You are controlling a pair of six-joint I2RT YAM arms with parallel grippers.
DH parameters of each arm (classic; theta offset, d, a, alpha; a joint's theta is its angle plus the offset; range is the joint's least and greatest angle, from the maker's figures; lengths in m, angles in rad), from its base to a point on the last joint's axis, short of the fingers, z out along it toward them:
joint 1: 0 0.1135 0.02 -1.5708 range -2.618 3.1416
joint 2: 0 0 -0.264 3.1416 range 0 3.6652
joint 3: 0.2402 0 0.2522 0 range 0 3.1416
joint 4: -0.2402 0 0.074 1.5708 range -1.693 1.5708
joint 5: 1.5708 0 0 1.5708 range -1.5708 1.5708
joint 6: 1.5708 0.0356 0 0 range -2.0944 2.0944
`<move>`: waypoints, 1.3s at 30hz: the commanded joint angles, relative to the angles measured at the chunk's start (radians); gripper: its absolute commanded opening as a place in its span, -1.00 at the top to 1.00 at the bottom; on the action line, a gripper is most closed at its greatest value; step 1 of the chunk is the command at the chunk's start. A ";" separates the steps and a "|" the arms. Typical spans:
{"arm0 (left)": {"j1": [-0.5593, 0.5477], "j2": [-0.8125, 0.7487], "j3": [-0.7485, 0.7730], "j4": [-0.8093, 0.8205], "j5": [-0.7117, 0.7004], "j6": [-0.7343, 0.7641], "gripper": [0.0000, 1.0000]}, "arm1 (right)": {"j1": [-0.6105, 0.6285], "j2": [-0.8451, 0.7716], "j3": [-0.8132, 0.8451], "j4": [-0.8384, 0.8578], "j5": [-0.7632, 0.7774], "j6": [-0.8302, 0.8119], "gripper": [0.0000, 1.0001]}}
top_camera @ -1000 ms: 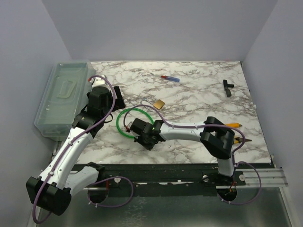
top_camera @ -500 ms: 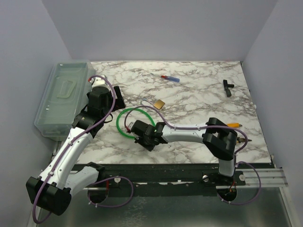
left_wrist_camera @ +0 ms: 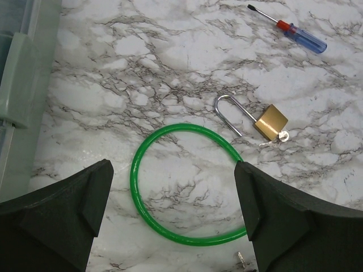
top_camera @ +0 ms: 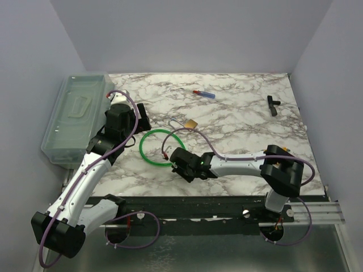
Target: Unlock with the key
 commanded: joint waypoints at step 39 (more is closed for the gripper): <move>0.004 -0.131 -0.138 0.212 0.475 -0.468 -0.65 | -0.242 -0.606 -0.283 0.415 -0.329 0.106 0.99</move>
